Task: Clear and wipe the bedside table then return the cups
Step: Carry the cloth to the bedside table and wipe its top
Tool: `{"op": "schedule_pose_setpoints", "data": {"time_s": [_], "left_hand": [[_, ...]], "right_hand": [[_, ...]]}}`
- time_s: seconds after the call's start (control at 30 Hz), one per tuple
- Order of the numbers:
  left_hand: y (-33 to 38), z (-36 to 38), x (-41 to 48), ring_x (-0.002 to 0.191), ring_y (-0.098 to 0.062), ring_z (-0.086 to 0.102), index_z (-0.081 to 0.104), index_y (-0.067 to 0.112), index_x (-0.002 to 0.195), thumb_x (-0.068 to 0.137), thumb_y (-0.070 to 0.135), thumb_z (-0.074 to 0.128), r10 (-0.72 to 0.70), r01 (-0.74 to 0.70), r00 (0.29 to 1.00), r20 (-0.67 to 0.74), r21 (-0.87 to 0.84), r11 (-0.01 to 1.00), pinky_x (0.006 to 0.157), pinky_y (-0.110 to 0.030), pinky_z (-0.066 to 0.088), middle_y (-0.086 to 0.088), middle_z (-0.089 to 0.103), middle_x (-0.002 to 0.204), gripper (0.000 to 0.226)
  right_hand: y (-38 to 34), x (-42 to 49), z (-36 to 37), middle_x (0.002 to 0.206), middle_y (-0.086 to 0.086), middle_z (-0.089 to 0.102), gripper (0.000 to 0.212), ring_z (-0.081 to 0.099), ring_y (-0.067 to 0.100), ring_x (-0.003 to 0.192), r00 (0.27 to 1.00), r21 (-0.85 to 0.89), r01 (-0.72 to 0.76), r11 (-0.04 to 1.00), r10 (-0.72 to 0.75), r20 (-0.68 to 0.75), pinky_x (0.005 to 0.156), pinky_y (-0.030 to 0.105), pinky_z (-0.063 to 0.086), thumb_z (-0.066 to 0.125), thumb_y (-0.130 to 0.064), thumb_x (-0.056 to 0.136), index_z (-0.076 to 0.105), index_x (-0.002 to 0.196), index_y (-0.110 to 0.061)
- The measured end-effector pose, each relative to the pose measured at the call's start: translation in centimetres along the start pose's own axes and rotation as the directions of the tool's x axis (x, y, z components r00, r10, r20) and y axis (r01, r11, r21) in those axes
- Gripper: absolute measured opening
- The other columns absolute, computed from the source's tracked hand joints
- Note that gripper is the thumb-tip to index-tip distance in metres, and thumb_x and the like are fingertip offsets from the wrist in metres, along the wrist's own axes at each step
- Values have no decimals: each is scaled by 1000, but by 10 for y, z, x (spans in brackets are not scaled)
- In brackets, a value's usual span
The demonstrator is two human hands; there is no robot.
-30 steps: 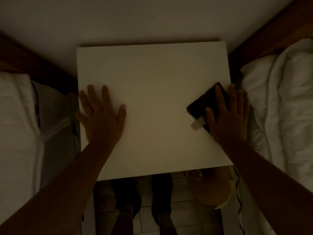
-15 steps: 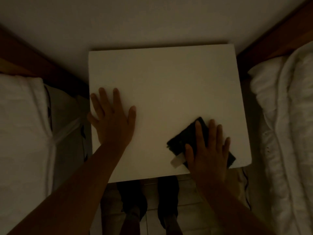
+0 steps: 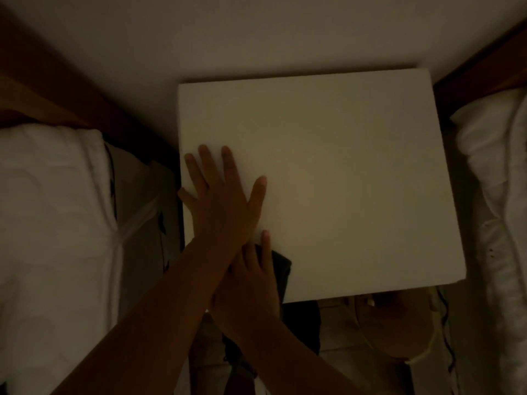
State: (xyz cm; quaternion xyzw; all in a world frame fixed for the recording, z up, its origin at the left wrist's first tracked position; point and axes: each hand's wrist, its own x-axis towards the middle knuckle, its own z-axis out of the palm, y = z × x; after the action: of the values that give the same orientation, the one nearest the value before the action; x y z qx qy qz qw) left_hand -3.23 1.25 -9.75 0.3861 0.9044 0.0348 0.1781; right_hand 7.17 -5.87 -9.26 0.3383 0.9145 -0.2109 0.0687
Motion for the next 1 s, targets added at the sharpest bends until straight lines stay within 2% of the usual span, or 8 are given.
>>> {"op": "schedule_pose_setpoints", "data": {"time_s": [0.07, 0.17, 0.27, 0.33, 0.4, 0.5, 0.73, 1.0], "left_hand": [[0, 0, 0, 146, -37, -13, -7, 23, 153, 86, 73, 16, 6, -6, 1000, 12, 19, 1000, 110, -68, 9, -14, -13, 160, 86], [0, -3, 0, 146, -40, -11, -7, 21, 152, 87, 72, 18, 21, -22, 1000, 22, 63, 998, 109, -68, 13, -16, -11, 160, 86], [-1, -9, 0, 146, -38, -9, -4, 24, 153, 89, 70, 17, 15, -16, 1000, 27, 55, 998, 112, -65, 14, -14, -9, 161, 81], [-1, -13, 2, 147, -36, -8, 0, 27, 153, 89, 69, 15, 7, -8, 999, 32, 17, 1000, 113, -63, 13, -13, -6, 161, 78], [0, -16, 1, 147, -36, -6, 3, 27, 153, 91, 66, 16, 2, -2, 1000, 25, 5, 1000, 113, -63, 14, -12, -3, 161, 74], [5, -15, -1, 147, -38, -3, 8, 25, 153, 94, 63, 20, -12, 12, 1000, -1, 13, 1000, 111, -65, 16, -14, 0, 161, 71], [7, -4, -2, 147, -37, -7, 0, 25, 153, 92, 65, 23, -43, 44, 999, -22, 52, 998, 111, -66, 13, -13, -5, 161, 76], [9, -5, -1, 147, -37, -4, 4, 25, 153, 91, 65, 33, -60, 62, 997, -43, 44, 997, 112, -66, 15, -12, -2, 162, 79]], "right_hand": [[-9, 5, 0, 155, 3, 34, 76, 23, 32, 146, 999, -36, 37, 999, -37, 4, 117, 61, 5, 44, -60, 89, 19, 151, -24], [-12, 9, -1, 159, 3, 22, 79, 11, 32, 148, 997, -13, 74, 997, -74, 18, 114, 57, 3, 45, -59, 90, 13, 154, -24], [-2, 14, -5, 161, 4, 20, 74, 3, 31, 150, 987, 10, 160, 987, -160, 23, 116, 55, -6, 39, -57, 94, 12, 155, -25], [13, 22, -11, 159, 6, 25, 71, 7, 32, 149, 981, -23, 192, 981, -192, 4, 117, 54, -6, 31, -59, 93, 18, 153, -23], [39, 34, -19, 160, 12, 23, 73, 9, 33, 149, 989, -70, 140, 988, -144, -44, 119, 55, -1, 26, -61, 93, 16, 153, -21], [96, 46, -35, 161, 14, 16, 74, 10, 34, 149, 991, -135, 5, 991, -22, -129, 119, 57, 5, 30, -61, 94, 15, 154, -22], [220, 29, -70, 163, 12, 9, 71, 7, 35, 149, 956, -216, -254, 943, 210, -206, 117, 59, 10, 20, -63, 94, 8, 155, -28], [266, -43, -76, 164, 8, 4, 67, 3, 30, 150, 883, -145, -448, 882, 411, -228, 119, 58, 9, 18, -61, 96, 2, 155, -32]]}}
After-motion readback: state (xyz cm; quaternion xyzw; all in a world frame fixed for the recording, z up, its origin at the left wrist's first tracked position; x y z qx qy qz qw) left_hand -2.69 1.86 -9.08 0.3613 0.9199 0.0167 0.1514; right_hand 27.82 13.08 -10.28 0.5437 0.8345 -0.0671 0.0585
